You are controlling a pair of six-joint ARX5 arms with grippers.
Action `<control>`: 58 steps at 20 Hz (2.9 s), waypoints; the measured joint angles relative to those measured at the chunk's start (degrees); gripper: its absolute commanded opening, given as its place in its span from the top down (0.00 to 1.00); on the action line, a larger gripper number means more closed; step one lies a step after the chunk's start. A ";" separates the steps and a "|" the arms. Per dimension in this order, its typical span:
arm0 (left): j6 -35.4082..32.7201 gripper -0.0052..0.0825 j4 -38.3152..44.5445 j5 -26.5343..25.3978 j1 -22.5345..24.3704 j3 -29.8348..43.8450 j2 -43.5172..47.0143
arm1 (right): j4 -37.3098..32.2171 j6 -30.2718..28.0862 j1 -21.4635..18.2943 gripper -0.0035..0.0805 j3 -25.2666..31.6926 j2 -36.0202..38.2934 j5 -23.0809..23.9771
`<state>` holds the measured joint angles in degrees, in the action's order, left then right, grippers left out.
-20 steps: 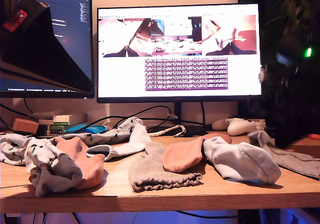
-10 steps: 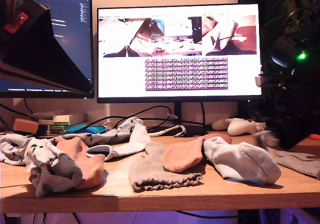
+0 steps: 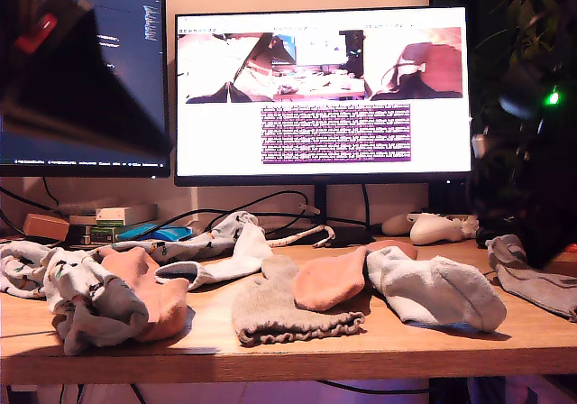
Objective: Pair up the socks based on colour and pattern, by placing them on top of one another
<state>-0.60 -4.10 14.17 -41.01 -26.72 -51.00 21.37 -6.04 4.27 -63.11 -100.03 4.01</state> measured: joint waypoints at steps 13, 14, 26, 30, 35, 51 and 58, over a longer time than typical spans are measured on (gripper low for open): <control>-2.80 0.97 4.15 2.16 11.15 -0.02 -0.02 | 3.58 3.61 3.34 0.97 5.35 22.18 -6.12; -2.82 0.97 4.15 3.28 11.32 -0.02 -0.02 | 3.63 3.41 3.80 0.97 6.45 23.43 -6.82; -4.31 0.97 4.13 6.75 11.54 -0.02 -0.02 | 10.25 -1.57 16.17 0.97 7.85 24.11 -12.41; -4.31 0.97 4.33 7.06 11.54 -0.02 -0.04 | 7.76 1.27 15.67 0.97 7.72 17.35 -12.04; -4.28 0.97 10.12 9.46 9.70 -0.39 -2.27 | 3.21 3.04 15.67 0.97 7.19 8.87 -12.61; -4.09 0.97 15.93 10.49 -0.72 -11.32 -25.29 | -1.27 -4.02 10.32 0.97 0.52 -4.37 -12.63; -4.09 0.97 17.42 11.21 -2.80 -16.33 -32.00 | -1.70 -12.28 8.22 0.97 -8.70 -8.24 -9.40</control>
<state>-4.69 13.32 25.39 -43.81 -43.05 -83.00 19.66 -18.33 12.49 -71.81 -108.27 -5.39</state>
